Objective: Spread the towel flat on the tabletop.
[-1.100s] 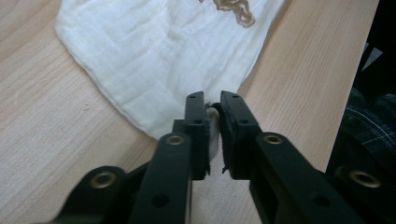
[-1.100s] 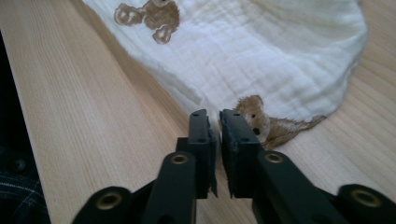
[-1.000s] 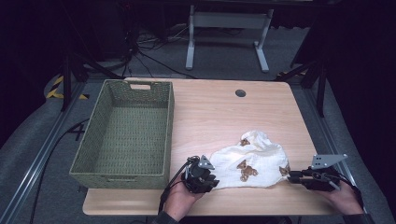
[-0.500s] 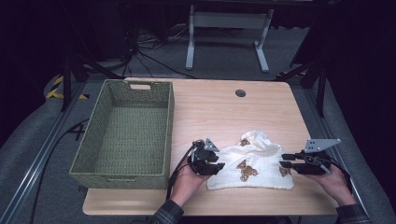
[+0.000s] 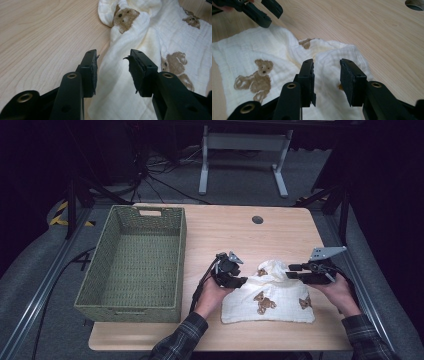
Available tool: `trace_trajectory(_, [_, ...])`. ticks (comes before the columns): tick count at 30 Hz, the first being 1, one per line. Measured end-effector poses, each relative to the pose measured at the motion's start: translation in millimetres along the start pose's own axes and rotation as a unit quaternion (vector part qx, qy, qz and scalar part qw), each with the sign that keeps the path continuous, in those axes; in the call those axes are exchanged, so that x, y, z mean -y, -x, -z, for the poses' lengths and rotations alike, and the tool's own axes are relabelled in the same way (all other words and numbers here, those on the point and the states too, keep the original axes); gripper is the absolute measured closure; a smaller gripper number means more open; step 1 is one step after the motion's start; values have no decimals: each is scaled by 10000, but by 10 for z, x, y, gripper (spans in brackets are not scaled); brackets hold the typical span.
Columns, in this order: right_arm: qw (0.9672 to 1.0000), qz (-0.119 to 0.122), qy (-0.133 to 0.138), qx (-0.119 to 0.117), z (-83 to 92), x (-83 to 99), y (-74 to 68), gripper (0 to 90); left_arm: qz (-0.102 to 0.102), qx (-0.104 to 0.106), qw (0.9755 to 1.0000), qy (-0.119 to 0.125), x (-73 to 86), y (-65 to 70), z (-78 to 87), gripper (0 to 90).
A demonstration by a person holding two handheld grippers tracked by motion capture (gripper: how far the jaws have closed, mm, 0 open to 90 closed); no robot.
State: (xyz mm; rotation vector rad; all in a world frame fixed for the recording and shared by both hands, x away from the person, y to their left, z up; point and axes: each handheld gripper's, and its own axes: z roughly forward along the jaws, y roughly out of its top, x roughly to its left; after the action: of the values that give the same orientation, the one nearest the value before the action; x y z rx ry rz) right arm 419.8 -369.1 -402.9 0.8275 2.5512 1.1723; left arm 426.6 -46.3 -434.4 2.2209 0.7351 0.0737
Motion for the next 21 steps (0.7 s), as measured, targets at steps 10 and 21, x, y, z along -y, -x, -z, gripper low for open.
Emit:
trace_trajectory(10, [9999,-16,-154,-27,-271,-126,91,692,-112,127,9995,-248,-8,-51,-217,708])
trace_trajectory(21, [9999,104,-107,-22,-244,-126,48,885,-57,58,9999,122,-31,-5,-6,877])
